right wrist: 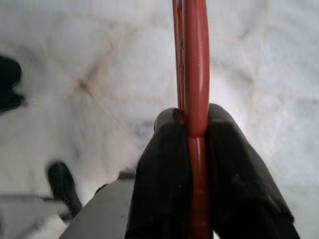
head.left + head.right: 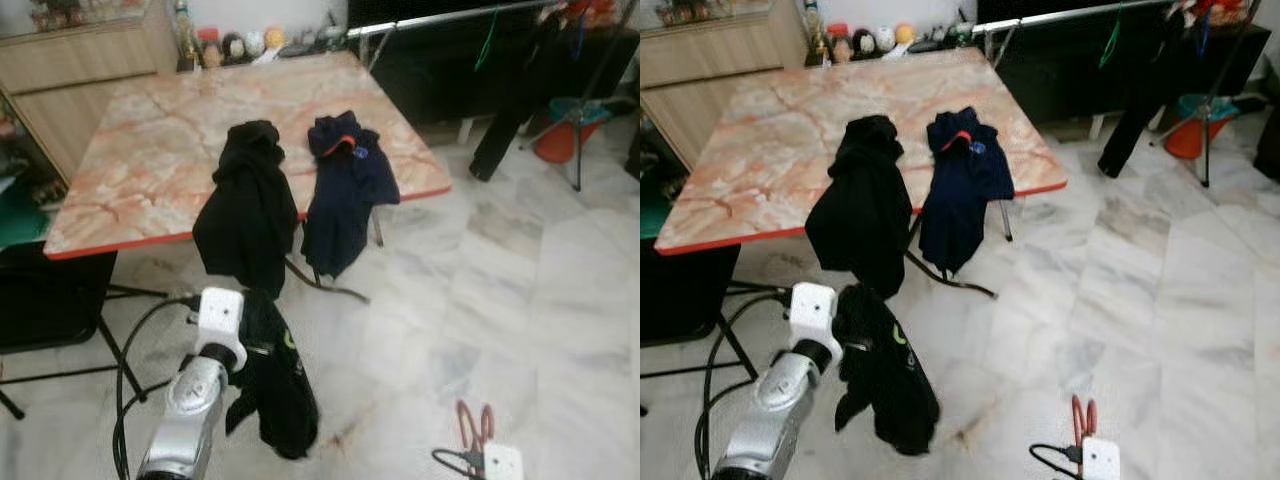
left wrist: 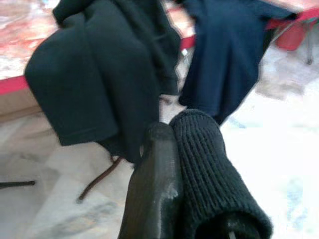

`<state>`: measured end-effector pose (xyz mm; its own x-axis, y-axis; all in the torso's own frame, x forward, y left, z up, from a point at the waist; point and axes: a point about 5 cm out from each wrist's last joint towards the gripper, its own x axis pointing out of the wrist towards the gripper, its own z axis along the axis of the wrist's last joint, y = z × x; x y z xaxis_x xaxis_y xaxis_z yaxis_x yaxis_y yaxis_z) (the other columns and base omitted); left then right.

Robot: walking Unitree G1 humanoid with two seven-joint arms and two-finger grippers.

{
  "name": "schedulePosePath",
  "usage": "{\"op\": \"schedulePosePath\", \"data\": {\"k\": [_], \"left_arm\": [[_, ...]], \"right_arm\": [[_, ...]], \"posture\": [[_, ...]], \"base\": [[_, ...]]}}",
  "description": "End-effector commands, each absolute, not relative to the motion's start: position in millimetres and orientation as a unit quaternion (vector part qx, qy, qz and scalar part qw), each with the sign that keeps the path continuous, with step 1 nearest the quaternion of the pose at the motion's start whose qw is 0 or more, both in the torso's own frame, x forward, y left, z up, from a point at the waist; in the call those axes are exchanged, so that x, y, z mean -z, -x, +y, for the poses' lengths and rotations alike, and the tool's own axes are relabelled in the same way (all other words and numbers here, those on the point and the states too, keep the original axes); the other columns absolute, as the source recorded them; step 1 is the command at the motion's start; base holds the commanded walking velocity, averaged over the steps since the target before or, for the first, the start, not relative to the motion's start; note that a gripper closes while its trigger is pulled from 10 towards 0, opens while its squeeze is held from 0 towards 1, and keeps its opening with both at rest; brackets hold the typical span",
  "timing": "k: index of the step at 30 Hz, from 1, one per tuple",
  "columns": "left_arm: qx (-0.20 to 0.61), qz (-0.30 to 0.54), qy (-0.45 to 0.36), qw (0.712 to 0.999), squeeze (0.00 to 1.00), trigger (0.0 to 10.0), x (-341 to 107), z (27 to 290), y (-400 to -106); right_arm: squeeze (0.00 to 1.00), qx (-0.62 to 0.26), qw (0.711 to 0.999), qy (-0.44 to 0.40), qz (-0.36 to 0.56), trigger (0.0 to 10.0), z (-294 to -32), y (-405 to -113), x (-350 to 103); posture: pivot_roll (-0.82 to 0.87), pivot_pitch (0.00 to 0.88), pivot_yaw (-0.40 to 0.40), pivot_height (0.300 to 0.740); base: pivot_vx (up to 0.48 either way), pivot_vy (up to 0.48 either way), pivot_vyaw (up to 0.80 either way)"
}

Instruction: Hang hanger

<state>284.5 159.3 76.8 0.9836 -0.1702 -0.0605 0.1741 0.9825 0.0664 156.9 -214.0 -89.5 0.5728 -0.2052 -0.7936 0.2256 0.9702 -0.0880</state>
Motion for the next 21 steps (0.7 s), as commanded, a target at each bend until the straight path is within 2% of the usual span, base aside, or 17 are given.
{"op": "schedulePosePath", "data": {"k": [1,9,17,21], "left_arm": [[0.089,0.0,-0.032,0.996,0.0,10.0,-89.2,156.0,-288.7],[0.084,0.0,-0.032,0.996,0.0,10.0,-89.5,156.5,-288.9],[0.08,-0.002,-0.03,0.996,0.0,10.0,-90.1,156.6,-288.3],[0.079,-0.008,-0.03,0.996,0.0,10.0,-91.4,157.6,-287.9]], "right_arm": [[0.0,0.118,0.885,-0.004,0.45,10.0,-215.0,-153.1,90.7],[0.0,0.119,0.885,-0.006,0.45,10.0,-214.4,-153.5,90.7],[0.0,0.124,0.885,-0.014,0.448,10.0,-215.2,-154.2,90.3],[0.0,0.124,0.885,-0.013,0.448,10.0,-215.6,-154.5,90.1]], "posture": [[0.05,0.0,0.045,0.74],[0.06,0.0,0.037,0.74],[0.07,0.0,0.031,0.74],[0.07,0.0,0.03,0.74]], "base": [[0.307,0.0,0.8],[0.302,0.0,0.77],[0.292,0.0,0.0],[0.0,0.0,0.0]]}}
